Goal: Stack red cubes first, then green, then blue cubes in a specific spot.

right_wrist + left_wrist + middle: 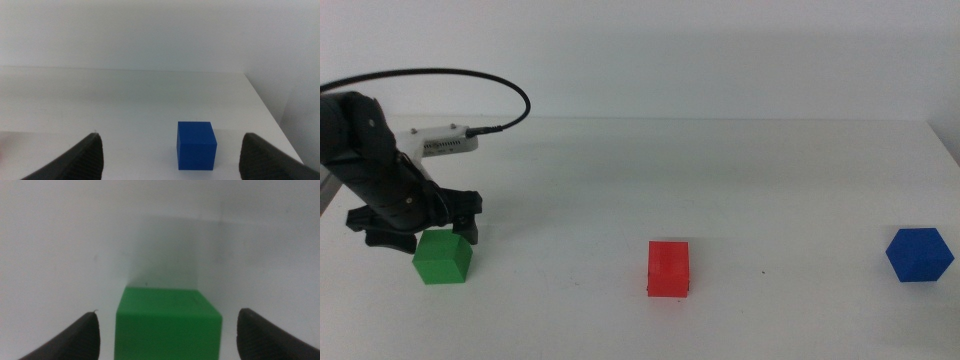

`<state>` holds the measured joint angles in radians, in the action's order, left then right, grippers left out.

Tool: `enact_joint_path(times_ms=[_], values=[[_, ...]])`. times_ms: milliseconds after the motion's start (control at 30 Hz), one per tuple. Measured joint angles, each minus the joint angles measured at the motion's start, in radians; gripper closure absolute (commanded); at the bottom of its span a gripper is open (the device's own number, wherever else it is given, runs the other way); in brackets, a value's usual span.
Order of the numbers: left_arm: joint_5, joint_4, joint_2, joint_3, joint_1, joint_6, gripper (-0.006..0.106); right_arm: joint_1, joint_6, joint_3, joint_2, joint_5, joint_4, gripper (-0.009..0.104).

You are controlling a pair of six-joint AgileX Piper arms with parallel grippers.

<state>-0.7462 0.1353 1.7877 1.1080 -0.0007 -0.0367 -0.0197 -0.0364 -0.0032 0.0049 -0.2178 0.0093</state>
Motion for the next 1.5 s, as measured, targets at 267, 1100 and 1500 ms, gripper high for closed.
enact_joint_path(times_ms=[267, 1100, 1500], values=[[0.035, 0.002, 0.05, 0.0, 0.0, 0.006, 0.061, 0.0, 0.0, 0.0, 0.0, 0.0, 0.0, 0.002], [-0.198, -0.254, 0.103, 0.407, -0.743, -0.721, 0.101, 0.0, 0.0, 0.0, 0.0, 0.0, 0.0, 0.002], [-0.15, -0.256, 0.137, 0.42, -0.749, -0.747, 0.098, 0.0, 0.0, 0.0, 0.0, 0.0, 0.0, 0.002]])
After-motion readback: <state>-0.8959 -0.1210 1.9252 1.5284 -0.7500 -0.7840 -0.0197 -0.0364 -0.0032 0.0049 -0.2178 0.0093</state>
